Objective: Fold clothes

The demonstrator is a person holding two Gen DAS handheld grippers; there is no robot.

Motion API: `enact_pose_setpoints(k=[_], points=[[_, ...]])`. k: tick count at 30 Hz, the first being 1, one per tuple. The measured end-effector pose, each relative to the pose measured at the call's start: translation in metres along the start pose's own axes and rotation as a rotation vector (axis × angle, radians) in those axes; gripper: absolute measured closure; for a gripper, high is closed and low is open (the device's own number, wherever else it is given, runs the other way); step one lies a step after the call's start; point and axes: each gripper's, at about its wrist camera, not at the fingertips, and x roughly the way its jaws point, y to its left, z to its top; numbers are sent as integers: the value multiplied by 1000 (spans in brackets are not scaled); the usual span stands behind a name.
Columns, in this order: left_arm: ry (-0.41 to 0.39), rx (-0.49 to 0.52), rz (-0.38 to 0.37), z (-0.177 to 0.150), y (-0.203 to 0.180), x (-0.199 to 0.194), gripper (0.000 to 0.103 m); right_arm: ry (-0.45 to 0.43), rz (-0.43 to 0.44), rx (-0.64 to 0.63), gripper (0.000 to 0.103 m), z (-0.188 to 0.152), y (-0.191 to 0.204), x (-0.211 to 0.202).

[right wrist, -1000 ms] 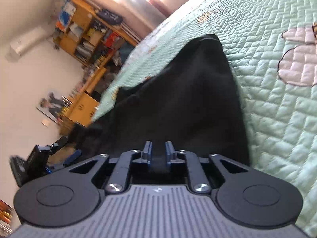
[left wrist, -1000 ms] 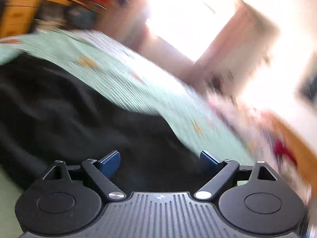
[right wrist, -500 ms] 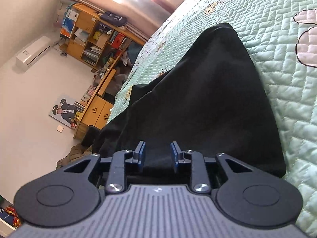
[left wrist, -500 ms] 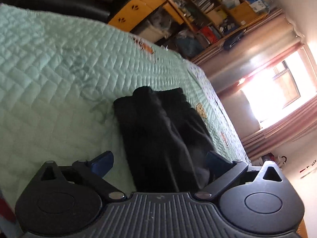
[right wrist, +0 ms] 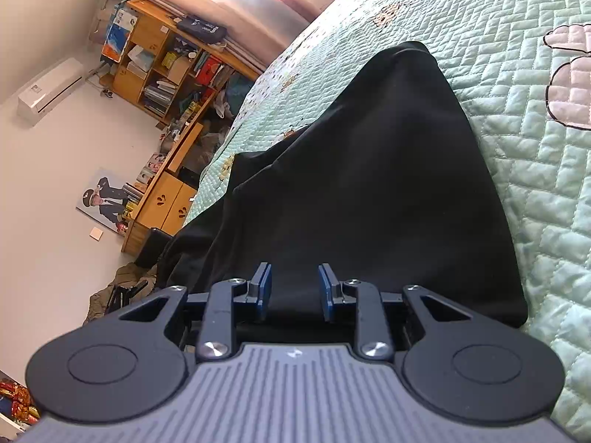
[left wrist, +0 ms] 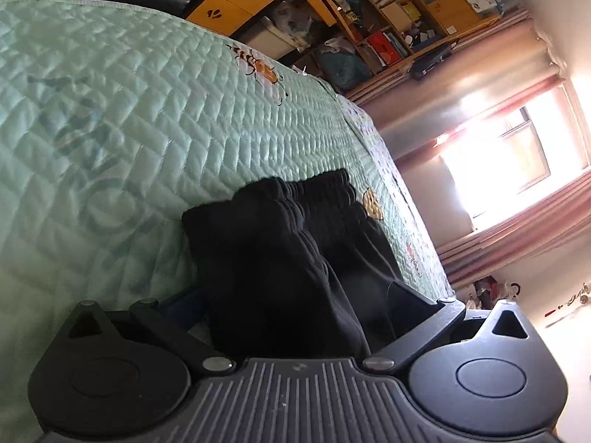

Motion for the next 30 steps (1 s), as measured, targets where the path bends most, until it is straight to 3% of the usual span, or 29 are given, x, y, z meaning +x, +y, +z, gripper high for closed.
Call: enact_pose_setpoints(k=[2, 4, 8, 12, 17, 20, 30], points=[[4, -1, 12, 3, -2, 5, 1, 0, -2, 3, 73, 0, -1, -1], [13, 47, 68, 4, -9, 8, 9, 1, -5, 1, 73, -1, 0, -2], [18, 98, 118, 5, -19, -1, 53, 4, -8, -6, 73, -1, 2, -4], [13, 124, 119, 5, -26, -14, 68, -1, -3, -4, 73, -3, 4, -8], [-55, 287, 120, -3, -74, -33, 71, -15, -17, -71, 72, -5, 14, -13], [-73, 290, 99, -6, -91, -39, 72, -20, -21, -101, 66, -7, 19, -14], [-108, 400, -6, -28, -148, -62, 73, -42, 26, -26, 65, -12, 6, -16]])
